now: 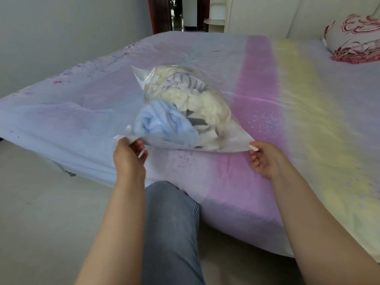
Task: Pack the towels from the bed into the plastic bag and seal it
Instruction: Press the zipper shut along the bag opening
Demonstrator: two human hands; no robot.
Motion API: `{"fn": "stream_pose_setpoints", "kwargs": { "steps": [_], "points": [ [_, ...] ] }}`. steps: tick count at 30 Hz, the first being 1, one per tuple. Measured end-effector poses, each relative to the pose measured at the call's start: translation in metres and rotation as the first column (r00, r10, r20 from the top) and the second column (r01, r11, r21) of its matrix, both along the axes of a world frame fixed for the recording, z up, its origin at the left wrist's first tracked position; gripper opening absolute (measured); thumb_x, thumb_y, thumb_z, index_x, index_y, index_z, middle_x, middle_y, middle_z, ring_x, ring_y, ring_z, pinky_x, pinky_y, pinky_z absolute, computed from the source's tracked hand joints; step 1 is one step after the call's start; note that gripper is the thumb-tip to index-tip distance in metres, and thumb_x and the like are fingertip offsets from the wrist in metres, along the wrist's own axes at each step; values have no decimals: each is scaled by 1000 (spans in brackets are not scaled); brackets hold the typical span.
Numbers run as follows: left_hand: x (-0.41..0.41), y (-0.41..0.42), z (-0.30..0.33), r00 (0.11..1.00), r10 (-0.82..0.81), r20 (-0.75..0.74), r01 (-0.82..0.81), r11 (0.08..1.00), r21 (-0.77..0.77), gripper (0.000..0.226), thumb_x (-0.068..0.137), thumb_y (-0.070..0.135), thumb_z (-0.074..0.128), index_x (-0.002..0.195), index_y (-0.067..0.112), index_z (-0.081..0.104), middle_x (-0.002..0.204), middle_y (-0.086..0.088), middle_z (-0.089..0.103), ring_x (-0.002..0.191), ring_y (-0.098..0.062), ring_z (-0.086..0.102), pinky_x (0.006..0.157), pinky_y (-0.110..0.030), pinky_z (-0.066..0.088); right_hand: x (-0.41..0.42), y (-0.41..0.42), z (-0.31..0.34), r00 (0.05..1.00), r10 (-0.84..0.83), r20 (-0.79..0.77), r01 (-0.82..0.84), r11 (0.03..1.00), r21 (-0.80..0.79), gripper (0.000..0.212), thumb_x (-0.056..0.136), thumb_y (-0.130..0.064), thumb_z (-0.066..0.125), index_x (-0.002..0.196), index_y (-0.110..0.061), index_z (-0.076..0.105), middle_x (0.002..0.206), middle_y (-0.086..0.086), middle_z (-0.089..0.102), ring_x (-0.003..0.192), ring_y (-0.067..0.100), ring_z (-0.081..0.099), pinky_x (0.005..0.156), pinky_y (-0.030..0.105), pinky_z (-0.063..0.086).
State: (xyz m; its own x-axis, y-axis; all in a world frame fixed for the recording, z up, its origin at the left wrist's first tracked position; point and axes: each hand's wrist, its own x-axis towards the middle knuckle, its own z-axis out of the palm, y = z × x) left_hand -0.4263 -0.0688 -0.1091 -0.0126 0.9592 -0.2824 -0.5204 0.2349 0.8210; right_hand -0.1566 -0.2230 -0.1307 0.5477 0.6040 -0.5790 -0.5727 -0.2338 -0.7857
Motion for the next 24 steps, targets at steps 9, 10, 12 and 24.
{"fn": "stream_pose_setpoints", "kwargs": {
  "steps": [9,10,12,24],
  "points": [
    [-22,7,0,997,75,34,-73,995,-64,54,89,69,40,93,18,58,87,3,60,77,-13,62,67,-26,52,-66,-18,-21,890,428,159,-421,904,-77,24,90,-28,62,72,-16,55,56,-1,50,47,10,44,44,19,34],
    [-10,-14,-5,999,13,-39,-16,998,-64,56,86,74,39,81,19,53,74,4,53,63,-11,56,56,-23,47,-67,-19,-23,886,437,157,-433,899,-59,27,91,-29,61,69,-17,51,55,-2,47,48,10,41,46,20,32],
    [19,-61,-19,973,-180,-144,170,982,-83,56,84,76,39,65,22,41,56,6,34,42,-7,35,41,-19,29,-69,-20,-24,883,437,171,-438,898,-35,32,93,-29,59,65,-20,45,54,-2,42,48,11,36,48,22,30],
    [93,-133,-50,592,-639,-491,662,733,-156,61,83,69,50,75,10,63,63,-3,54,52,-11,47,51,-21,36,-86,-29,-19,870,358,339,-379,926,-5,29,92,-21,55,63,-18,57,43,-7,38,46,12,30,47,25,27]
  ]
}}
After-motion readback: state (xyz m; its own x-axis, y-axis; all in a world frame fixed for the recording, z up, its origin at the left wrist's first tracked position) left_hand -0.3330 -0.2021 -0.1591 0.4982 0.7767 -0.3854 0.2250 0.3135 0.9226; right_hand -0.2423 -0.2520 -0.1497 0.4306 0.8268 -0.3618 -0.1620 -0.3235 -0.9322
